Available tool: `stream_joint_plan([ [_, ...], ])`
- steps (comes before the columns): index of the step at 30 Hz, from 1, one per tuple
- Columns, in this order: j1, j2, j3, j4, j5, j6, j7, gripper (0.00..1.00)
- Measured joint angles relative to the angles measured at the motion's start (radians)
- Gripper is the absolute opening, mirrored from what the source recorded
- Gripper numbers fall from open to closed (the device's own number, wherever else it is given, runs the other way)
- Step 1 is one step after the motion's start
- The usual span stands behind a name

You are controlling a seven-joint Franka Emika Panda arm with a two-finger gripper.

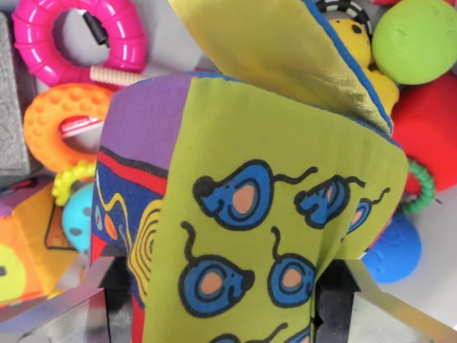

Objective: Pick an object from the bin

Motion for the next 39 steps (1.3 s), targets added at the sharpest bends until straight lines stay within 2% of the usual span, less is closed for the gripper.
stream_joint_plan([
  [19, 0.000, -0.121, 0.000, 0.094, 0.002, -0.214, -0.001, 0.00],
  [39, 0.000, -0.184, -0.001, 0.222, 0.003, -0.405, -0.001, 0.00],
])
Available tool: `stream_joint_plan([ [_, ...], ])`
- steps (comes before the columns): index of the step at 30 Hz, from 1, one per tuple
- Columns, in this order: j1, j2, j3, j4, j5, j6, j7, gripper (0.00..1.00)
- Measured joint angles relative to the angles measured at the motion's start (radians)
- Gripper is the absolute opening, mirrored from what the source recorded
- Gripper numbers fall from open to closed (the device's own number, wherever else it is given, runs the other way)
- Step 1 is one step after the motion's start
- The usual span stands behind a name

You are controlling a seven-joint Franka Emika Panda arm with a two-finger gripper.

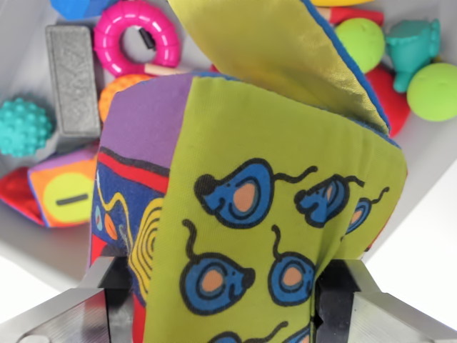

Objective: Pick an object from the bin

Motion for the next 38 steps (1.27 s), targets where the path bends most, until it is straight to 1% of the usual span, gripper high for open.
stream_joint_plan([
  [15, 0.000, -0.016, 0.000, 0.076, 0.000, -0.092, 0.000, 0.00],
  [20, 0.000, -0.017, 0.000, 0.089, 0.000, -0.106, 0.000, 0.00],
  [38, 0.000, -0.016, -0.001, 0.095, 0.000, -0.112, 0.000, 0.00],
])
